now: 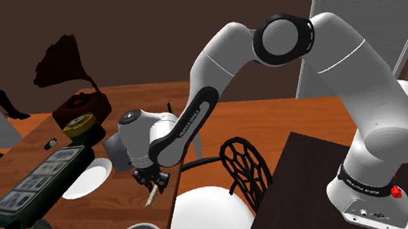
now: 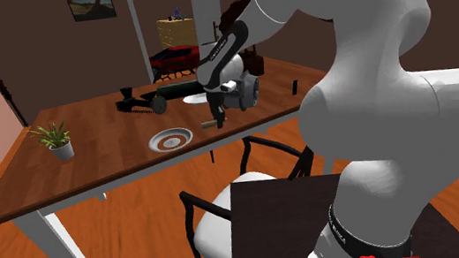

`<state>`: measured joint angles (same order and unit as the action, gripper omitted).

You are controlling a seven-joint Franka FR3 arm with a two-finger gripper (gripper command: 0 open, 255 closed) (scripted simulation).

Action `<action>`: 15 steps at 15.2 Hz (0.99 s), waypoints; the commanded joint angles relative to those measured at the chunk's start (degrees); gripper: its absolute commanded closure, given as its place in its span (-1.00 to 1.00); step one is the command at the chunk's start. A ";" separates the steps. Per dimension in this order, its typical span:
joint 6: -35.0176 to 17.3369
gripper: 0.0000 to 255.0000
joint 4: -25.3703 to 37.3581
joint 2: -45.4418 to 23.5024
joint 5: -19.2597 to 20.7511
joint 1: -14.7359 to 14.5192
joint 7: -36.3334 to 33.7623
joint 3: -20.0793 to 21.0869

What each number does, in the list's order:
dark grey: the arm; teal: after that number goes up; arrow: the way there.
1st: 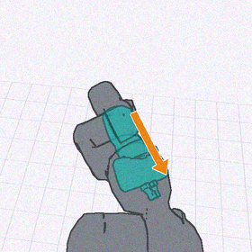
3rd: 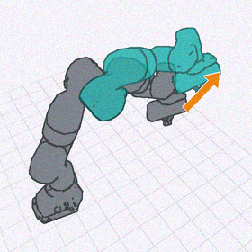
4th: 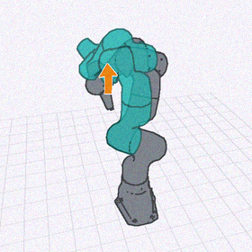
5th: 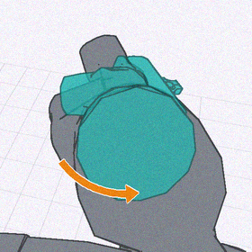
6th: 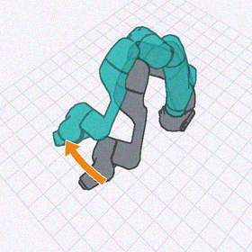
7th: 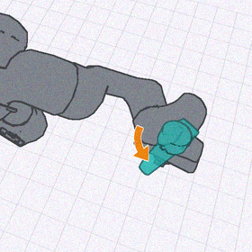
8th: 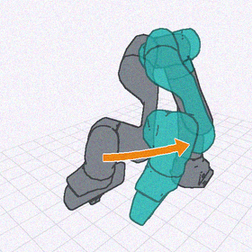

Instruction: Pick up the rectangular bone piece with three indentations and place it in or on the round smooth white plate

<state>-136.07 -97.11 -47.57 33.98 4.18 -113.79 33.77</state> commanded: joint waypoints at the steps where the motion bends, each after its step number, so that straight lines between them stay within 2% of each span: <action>1: 0.66 1.00 -0.24 0.81 -0.48 0.40 0.27 0.48; 15: 6.86 1.00 -0.92 7.84 -4.84 3.35 2.57 4.76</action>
<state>-129.75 -98.14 -40.17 29.47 7.36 -111.42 38.24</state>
